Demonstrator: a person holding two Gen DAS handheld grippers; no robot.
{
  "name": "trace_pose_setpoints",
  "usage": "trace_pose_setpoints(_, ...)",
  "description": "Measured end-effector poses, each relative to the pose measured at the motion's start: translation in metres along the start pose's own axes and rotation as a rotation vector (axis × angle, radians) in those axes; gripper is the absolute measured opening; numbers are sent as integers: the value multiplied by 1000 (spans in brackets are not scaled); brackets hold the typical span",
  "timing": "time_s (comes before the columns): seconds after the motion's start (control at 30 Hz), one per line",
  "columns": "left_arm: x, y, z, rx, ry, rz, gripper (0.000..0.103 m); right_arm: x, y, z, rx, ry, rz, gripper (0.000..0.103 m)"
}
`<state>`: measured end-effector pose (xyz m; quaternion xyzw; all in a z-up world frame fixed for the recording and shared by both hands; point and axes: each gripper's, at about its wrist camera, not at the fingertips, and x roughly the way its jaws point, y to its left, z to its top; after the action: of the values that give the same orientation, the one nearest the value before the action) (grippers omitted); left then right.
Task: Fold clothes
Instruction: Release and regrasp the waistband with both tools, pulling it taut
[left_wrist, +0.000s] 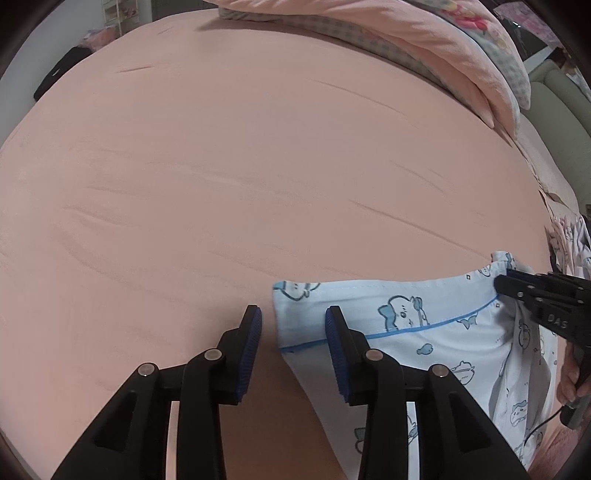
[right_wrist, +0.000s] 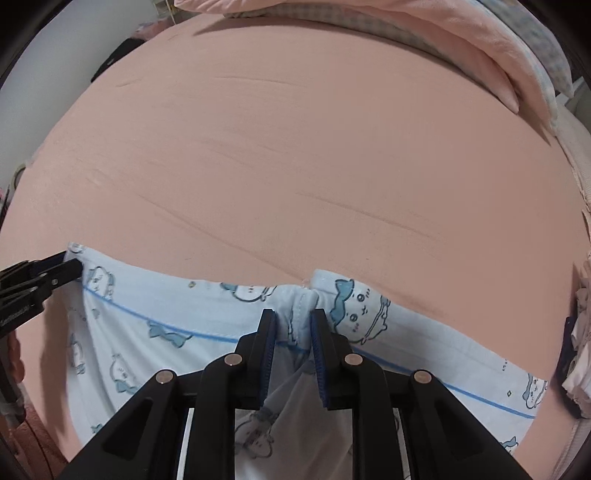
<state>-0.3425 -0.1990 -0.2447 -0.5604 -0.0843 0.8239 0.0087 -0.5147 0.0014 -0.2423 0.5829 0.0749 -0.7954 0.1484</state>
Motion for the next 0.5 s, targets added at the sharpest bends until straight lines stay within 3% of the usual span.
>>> trace_pose_setpoints(0.13, 2, 1, -3, 19, -5, 14, 33, 9, -5, 4, 1, 2, 12, 20)
trace_pose_setpoints(0.23, 2, 4, -5, 19, -11, 20, 33, 6, -11, 5, -4, -19, 41, 14)
trace_pose_setpoints(0.5, 7, 15, -12, 20, -10, 19, 33, -27, -13, 11, -37, -135, 137, 10)
